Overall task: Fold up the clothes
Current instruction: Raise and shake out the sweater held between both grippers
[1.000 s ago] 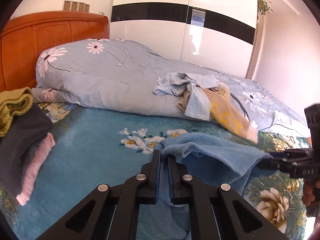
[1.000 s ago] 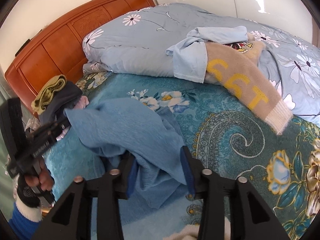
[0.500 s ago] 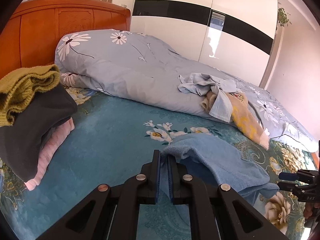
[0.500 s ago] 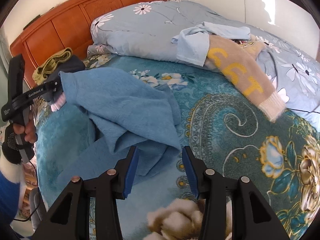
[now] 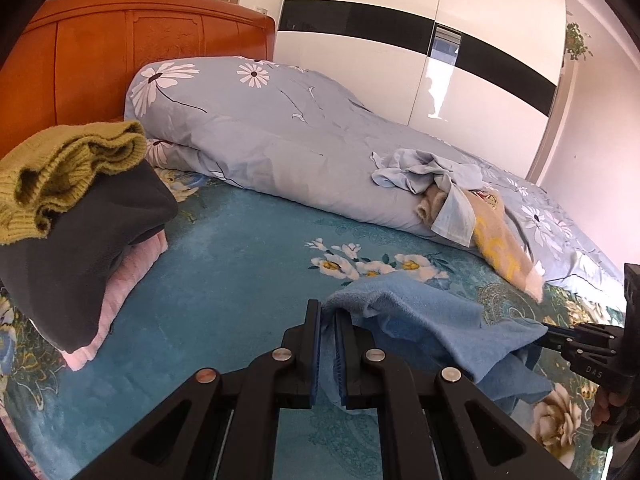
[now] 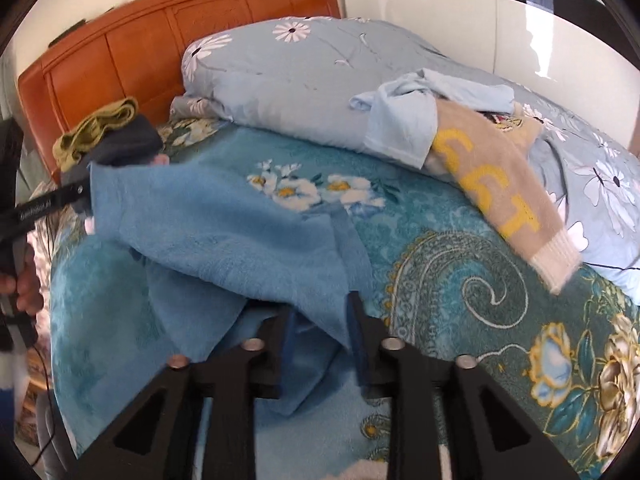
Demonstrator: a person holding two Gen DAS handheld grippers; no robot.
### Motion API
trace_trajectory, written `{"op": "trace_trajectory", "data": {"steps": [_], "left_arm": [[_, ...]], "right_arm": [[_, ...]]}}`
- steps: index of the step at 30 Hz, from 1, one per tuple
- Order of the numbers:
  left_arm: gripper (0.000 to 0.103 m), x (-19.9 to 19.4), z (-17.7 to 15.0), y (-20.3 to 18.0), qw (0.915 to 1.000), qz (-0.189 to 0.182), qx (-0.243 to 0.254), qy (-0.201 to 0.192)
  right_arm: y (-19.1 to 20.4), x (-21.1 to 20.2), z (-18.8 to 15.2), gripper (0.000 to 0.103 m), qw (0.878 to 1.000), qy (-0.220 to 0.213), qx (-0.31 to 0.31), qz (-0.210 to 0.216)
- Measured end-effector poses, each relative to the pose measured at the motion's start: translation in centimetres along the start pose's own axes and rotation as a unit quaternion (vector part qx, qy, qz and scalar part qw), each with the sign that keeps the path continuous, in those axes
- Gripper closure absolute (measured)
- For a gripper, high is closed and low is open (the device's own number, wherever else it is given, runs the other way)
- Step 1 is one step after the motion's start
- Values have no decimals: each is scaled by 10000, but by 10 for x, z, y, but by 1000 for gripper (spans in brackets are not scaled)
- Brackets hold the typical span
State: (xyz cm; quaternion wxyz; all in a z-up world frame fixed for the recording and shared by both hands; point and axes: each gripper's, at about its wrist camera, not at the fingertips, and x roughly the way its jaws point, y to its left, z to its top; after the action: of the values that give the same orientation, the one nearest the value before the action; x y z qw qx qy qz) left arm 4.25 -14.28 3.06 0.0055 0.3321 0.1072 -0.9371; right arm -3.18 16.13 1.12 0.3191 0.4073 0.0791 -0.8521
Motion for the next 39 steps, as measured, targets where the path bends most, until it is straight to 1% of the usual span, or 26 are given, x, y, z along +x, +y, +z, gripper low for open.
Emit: {"op": "trace_trajectory", "data": {"steps": [1,2,4,6,8,9,13,16,19,23,24,27,29,32,34,35,36,38,39], "left_arm": [[96,-1,1,2,10000,-16,-57,-10],[96,-5,4,0,10000,8,-14,-41],[96,-11,9,-4,9999,54,72,-104],[96,-30,22,-10,9993,38,169,-320],[96,-50,35,-17,9982,21,266,-536],[98,-59,42,-20,9974,13,314,-644],[99,-98,69,-33,9929,-20,506,-1074],[99,-127,89,-43,9881,-44,650,-1395],[99,-155,108,-52,9822,-70,790,-1705],[99,-125,73,-46,9901,-173,748,-1173],[99,-111,58,-45,9925,-258,701,-969],[99,-76,24,-43,9963,-418,585,-465],[98,-52,1,-51,9967,-541,588,-102],[98,-20,-22,-75,9935,-569,940,307],[93,1,-37,-92,9897,-587,1173,579],[87,12,-45,-100,9873,-596,1288,715],[77,22,-52,-108,9846,-601,1409,848],[67,46,-62,-123,9764,-479,1847,1006],[64,56,-64,-124,9739,-438,1945,1088]], "right_arm": [[1,1,3,98,10000,-9,49,-5],[2,1,7,100,10000,-18,98,-9],[4,3,14,101,9998,-36,195,-19],[1,-12,26,101,9988,-356,347,-29],[-3,-42,45,101,9951,-867,457,-96],[-5,-59,56,101,9922,-1132,495,-138],[-4,-132,98,102,9758,-2107,506,-301],[7,-176,115,101,9669,-2504,283,-393],[20,-201,117,101,9626,-2650,12,-568],[16,-210,110,101,9638,-2566,12,-720],[12,-211,106,101,9645,-2538,57,-720],[1,-213,94,101,9662,-2449,151,-789],[-8,-214,82,101,9670,-2387,194,-875],[-26,-210,65,101,9690,-2251,339,-966],[-39,-205,57,101,9706,-2143,477,-987],[-46,-203,53,101,9713,-2093,546,-994],[-52,-201,51,101,9717,-2055,617,-984],[-63,-199,46,101,9724,-1997,750,-944],[-67,-199,44,101,9727,-1980,794,-912]]}}
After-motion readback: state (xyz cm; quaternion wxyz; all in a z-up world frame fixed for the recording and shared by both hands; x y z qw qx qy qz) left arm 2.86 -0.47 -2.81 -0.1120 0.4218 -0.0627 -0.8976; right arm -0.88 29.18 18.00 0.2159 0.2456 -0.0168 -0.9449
